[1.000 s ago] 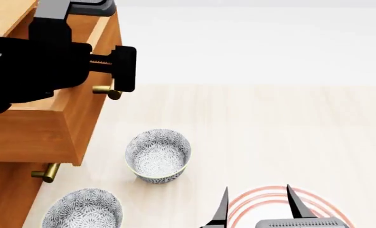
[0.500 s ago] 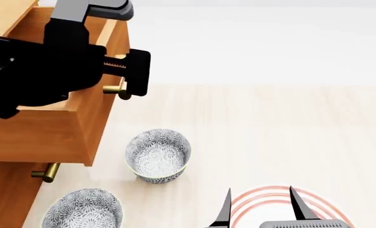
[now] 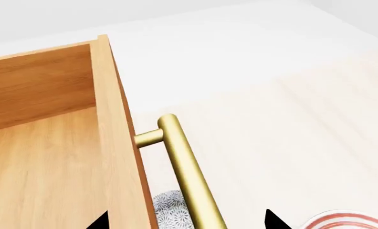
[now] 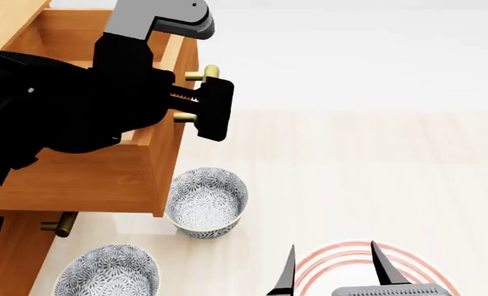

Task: Open the top drawer of the cabinet.

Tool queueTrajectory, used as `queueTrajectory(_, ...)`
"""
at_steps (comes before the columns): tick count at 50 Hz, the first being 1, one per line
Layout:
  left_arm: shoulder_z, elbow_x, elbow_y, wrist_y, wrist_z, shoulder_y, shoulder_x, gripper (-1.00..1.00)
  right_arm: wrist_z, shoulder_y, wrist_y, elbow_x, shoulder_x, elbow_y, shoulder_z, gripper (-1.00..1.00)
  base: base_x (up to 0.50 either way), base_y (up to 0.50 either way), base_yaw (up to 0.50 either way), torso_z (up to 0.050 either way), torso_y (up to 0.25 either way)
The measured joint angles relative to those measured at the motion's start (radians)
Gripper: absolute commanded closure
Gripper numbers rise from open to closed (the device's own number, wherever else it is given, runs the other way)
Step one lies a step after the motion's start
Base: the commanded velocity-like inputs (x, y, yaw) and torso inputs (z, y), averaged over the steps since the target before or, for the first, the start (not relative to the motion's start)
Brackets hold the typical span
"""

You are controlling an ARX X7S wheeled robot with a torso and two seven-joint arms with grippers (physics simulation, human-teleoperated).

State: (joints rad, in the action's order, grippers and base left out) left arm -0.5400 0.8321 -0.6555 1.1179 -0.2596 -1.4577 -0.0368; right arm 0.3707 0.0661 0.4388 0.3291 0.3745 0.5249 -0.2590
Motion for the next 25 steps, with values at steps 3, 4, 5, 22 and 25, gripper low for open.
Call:
queueTrajectory(3,-0.021,0.027,0.009,0.0,-0.024,-0.002,-0.005,-1.0,0.001,0.002,0.003,0.0,0.0,0.003,-0.004,-1.0,0.0,0.0,0.0,0.0,0.0)
queueTrajectory(4,-0.029,0.036,0.011,0.0,-0.031,-0.003,-0.007,-1.0,0.002,0.003,0.005,0.0,0.0,0.004,-0.005,-1.0,0.0,0.0,0.0,0.0,0.0)
queueTrajectory(5,-0.036,0.045,0.013,-0.002,-0.039,-0.004,-0.008,-1.0,0.002,0.004,0.006,0.0,0.001,0.005,-0.005,-1.0,0.0,0.0,0.0,0.0,0.0)
queueTrajectory(22,-0.243,0.243,-0.006,-0.072,-0.133,-0.058,-0.041,-1.0,0.009,-0.002,0.011,0.001,0.01,0.016,-0.008,-1.0,0.0,0.0,0.0,0.0,0.0)
queueTrajectory(25,-0.276,0.276,-0.016,-0.08,-0.148,-0.071,-0.042,-1.0,0.009,-0.004,0.01,0.002,0.012,0.017,-0.006,-1.0,0.0,0.0,0.0,0.0,0.0)
